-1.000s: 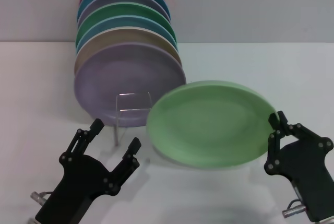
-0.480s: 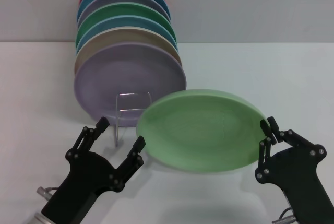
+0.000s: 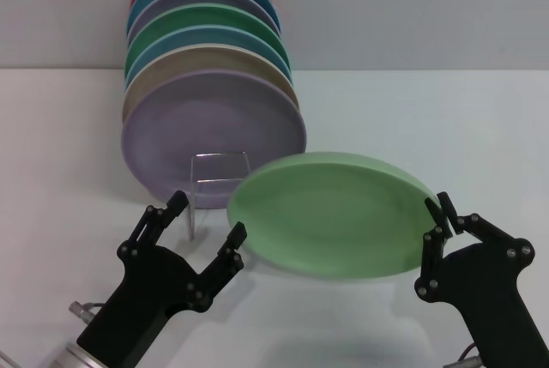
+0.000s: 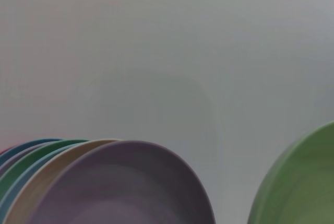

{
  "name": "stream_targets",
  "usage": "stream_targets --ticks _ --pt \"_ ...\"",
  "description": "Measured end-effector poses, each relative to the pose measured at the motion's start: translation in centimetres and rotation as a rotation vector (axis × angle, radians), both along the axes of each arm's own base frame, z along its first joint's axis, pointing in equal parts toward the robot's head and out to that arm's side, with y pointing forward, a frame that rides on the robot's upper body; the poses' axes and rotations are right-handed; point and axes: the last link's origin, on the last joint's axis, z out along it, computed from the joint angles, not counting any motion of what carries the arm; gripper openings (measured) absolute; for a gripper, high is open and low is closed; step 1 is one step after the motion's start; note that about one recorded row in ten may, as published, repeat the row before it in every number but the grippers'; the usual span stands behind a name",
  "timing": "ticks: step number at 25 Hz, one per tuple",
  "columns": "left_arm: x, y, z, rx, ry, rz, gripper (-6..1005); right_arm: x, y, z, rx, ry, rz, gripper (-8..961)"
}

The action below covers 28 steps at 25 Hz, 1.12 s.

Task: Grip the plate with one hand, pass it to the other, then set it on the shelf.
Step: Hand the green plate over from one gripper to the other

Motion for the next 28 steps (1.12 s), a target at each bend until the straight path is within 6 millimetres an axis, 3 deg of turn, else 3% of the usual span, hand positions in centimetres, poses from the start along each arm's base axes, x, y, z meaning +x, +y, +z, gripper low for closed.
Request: stream_targets --ticks 13,28 --pt "0.1 1.1 0.3 0.023 -0.004 0.022 829 -0.4 0.1 -0.3 -0.014 0.001 0.01 18" --pt "0.0 1.0 0.1 0.013 0.003 0.021 809 -1.3 0.5 -0.6 -0.011 0.019 -0.042 19"
